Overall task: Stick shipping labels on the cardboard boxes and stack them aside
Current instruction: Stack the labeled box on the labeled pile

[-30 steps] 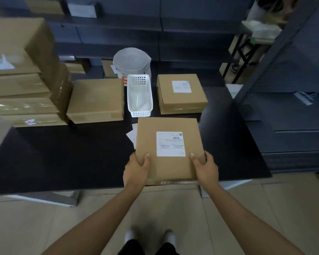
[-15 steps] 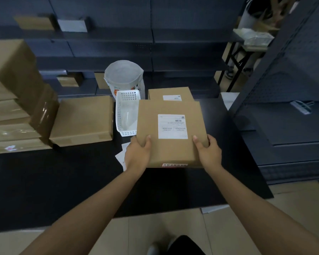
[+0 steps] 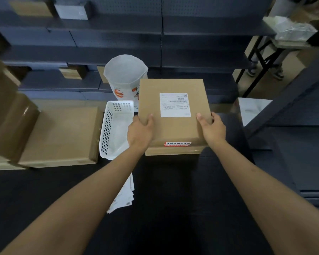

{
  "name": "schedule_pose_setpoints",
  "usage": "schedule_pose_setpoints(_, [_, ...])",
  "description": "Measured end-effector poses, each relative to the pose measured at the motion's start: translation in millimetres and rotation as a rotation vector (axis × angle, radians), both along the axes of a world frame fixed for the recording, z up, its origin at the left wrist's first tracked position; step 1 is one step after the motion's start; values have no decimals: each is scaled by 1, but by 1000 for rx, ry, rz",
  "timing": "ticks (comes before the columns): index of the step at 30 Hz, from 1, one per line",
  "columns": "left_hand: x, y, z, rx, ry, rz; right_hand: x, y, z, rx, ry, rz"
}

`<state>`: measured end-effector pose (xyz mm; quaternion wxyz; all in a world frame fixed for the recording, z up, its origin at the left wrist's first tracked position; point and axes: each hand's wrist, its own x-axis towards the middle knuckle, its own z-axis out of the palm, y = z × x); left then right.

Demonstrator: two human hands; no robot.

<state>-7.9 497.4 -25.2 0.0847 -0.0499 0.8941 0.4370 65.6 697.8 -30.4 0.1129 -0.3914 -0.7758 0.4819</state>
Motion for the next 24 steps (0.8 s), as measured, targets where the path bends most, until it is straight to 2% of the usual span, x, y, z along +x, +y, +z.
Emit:
schedule_pose_setpoints(9, [-19,16,-40,-14,-63,19,-22,17,-34,20,-85,39])
schedule_pose_setpoints(17, [-22,16,-42,-3,-65,20,-23,16,-34,56,-129,46])
schedule_pose_setpoints(24, [-24,7,-32,20,-130,-68,-18,15,-29,80,-183,84])
